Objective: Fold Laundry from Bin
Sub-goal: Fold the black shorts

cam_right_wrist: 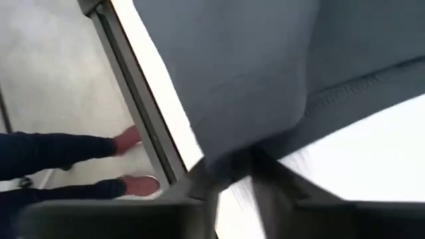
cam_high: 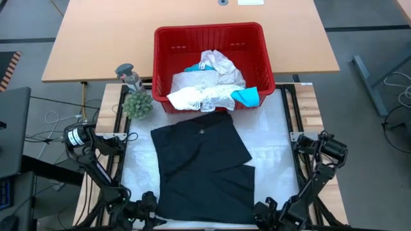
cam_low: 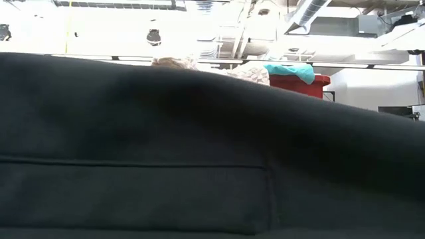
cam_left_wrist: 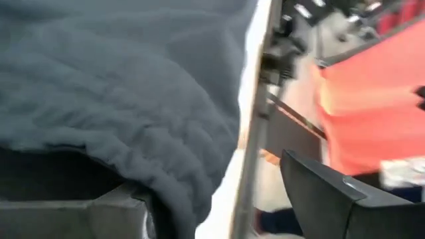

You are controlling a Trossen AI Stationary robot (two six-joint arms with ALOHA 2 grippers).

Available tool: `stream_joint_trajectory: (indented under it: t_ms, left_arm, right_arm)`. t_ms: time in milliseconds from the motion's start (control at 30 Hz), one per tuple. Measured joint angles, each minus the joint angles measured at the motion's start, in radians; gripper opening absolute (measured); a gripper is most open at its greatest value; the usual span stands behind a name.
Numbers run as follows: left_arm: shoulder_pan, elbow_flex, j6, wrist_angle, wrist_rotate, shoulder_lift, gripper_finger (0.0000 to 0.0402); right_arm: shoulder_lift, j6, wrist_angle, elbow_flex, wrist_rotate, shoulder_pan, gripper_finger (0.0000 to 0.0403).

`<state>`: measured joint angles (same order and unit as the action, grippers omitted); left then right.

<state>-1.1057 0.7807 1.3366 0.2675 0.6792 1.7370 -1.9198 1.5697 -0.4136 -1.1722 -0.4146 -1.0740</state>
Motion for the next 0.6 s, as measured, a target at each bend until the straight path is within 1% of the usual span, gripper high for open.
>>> stream_joint_trajectory:
  t_ms: [67,100,133,200,300,367,433,500,600]
  left_arm:
    - [0.0,0.0,-0.019,0.057,-0.039,-0.001,0.0201]
    - [0.0,0.0,-0.029,0.09,-0.059,-0.003,0.0188]
    - [0.0,0.0,-0.039,0.124,-0.082,-0.006,0.0174]
    - [0.0,0.0,-0.055,0.175,-0.117,-0.017,0.014]
    - [0.0,0.0,-0.068,0.191,-0.15,-0.045,0.0084]
    - [0.0,0.001,-0.093,0.187,-0.153,-0.069,0.005]
    - [0.0,0.001,-0.118,0.172,-0.15,-0.09,0.0021]
    - [0.007,0.001,-0.121,0.128,-0.143,-0.104,0.0006]
    - [0.021,0.001,-0.075,0.079,-0.144,-0.114,0.0011]
  right_arm:
    - [0.0,-0.005,-0.021,-0.019,0.0,-0.005,0.0041]
    - [0.0,-0.012,-0.031,-0.029,-0.002,-0.008,0.0025]
    - [0.0,-0.023,-0.045,-0.039,-0.003,-0.008,0.0019]
    - [0.0,-0.029,-0.083,-0.066,-0.003,-0.008,0.0023]
    - [0.0,-0.016,-0.155,-0.105,-0.009,-0.008,0.0037]
    - [0.0,-0.021,-0.208,-0.139,-0.022,-0.008,0.0035]
    - [0.0,-0.027,-0.249,-0.171,-0.043,-0.008,0.0023]
    - [0.0,-0.033,-0.283,-0.199,-0.052,-0.008,0.0019]
    - [0.0,-0.033,-0.318,-0.244,-0.059,-0.008,0.0019]
